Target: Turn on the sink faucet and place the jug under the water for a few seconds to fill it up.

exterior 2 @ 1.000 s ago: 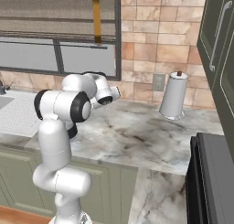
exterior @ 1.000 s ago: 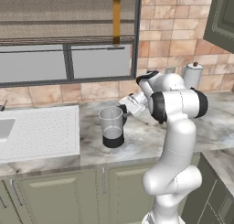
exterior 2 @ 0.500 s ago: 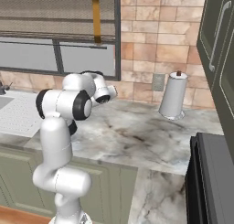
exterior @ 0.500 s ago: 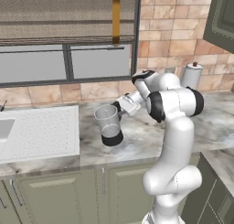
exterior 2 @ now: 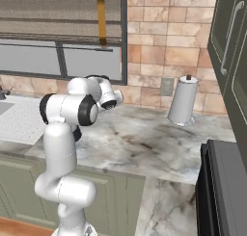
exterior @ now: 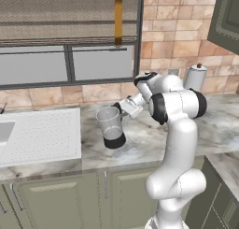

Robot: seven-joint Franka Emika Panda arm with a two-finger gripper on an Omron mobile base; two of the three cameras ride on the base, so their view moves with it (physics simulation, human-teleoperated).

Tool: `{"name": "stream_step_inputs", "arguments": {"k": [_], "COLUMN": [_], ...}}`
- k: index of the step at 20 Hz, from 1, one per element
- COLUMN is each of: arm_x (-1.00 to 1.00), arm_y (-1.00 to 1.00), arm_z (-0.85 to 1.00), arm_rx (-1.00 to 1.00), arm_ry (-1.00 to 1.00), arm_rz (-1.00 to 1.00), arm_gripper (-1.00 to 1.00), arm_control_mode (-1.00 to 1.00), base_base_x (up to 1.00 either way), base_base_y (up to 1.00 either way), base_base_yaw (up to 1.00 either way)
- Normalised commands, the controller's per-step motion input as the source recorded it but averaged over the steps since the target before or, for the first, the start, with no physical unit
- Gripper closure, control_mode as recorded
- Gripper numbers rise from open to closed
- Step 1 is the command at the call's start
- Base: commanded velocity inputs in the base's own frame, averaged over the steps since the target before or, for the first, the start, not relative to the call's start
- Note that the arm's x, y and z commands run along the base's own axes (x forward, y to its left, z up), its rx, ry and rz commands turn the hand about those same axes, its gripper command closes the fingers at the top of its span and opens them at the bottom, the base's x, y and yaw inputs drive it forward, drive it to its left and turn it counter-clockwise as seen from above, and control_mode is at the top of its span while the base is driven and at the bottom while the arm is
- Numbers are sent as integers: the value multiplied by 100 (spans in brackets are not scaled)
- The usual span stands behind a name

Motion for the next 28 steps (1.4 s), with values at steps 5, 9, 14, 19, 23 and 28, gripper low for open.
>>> {"name": "stream_step_inputs", "arguments": {"k": [5,9,14,19,23,28], "arm_x": [-32,-55,-55,-65,-68,-54], "arm_y": [0,0,0,-12,-4,0], "arm_z": [0,22,52,43,36,33], "arm_rx": [5,2,0,3,4,7], "arm_ry": [0,-10,-15,-20,-26,-13], "arm_rz": [-2,-12,-15,-14,-11,-14], "arm_gripper": [100,100,100,100,100,100], "arm_control_mode": [-100,-100,-100,-100,-100,-100], "base_base_x": [0,0,0,0,0,0], "base_base_y": [0,0,0,0,0,0], "base_base_yaw": [0,0,0,0,0,0]}}
